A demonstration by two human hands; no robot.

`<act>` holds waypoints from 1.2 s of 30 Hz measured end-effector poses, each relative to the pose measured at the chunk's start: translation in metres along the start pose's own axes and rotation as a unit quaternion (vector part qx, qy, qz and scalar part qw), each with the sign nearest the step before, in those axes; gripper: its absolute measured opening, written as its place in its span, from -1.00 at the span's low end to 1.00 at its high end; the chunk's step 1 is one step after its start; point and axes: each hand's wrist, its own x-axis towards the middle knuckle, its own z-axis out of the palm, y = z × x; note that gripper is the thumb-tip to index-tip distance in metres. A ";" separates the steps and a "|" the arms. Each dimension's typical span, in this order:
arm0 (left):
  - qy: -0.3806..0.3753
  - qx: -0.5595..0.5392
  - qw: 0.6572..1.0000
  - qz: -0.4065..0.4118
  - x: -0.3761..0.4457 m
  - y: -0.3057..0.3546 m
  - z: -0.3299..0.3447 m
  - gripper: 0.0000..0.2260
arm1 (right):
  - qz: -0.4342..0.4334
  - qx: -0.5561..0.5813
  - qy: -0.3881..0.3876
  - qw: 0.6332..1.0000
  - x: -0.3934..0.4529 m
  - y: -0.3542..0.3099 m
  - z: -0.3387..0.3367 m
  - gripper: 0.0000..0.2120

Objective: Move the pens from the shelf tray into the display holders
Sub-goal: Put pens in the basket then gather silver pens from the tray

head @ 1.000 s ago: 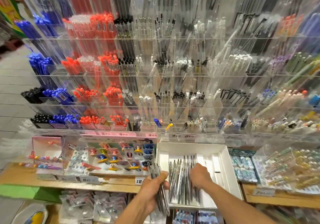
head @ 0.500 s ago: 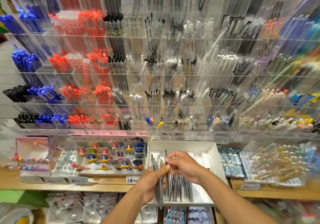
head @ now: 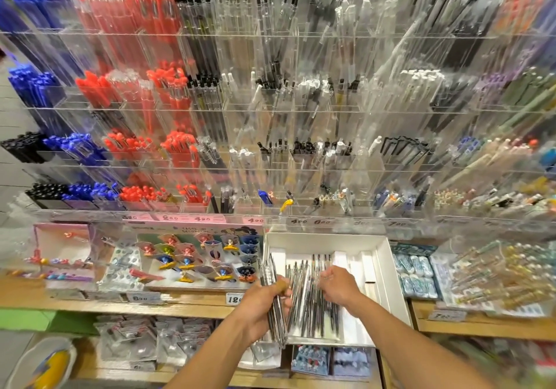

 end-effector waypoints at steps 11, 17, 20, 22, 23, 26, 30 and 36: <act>0.034 0.035 0.999 0.005 0.013 0.001 -0.001 -0.81 | -0.007 -0.212 0.001 0.977 0.009 0.005 0.036 -0.69; 0.039 0.042 0.998 0.001 0.017 0.000 -0.001 -0.80 | -0.062 -0.140 -0.037 0.988 -0.001 -0.007 0.014 -0.58; 0.041 0.042 0.998 0.003 0.017 0.002 0.003 -0.63 | -0.077 -0.005 -0.051 0.996 -0.014 -0.027 -0.006 -0.77; 0.038 0.054 0.998 0.010 0.018 0.002 0.006 -0.40 | -0.075 0.108 -0.101 0.986 -0.022 -0.042 -0.016 -0.92; 0.031 0.058 0.998 0.015 0.018 0.001 0.007 -0.28 | -0.081 0.146 -0.127 0.978 -0.026 -0.049 -0.019 -0.94; 0.015 0.070 0.997 0.039 0.020 0.001 0.011 0.02 | -0.111 0.192 -0.176 0.959 -0.038 -0.068 -0.020 -0.96; -0.017 0.055 0.998 0.035 0.016 0.003 0.018 -0.20 | -0.137 0.215 -0.180 0.950 -0.040 -0.075 -0.013 -0.89; 0.022 0.023 0.999 0.024 0.015 0.005 0.011 -0.39 | -0.072 0.073 -0.047 0.994 -0.012 -0.041 -0.011 -0.86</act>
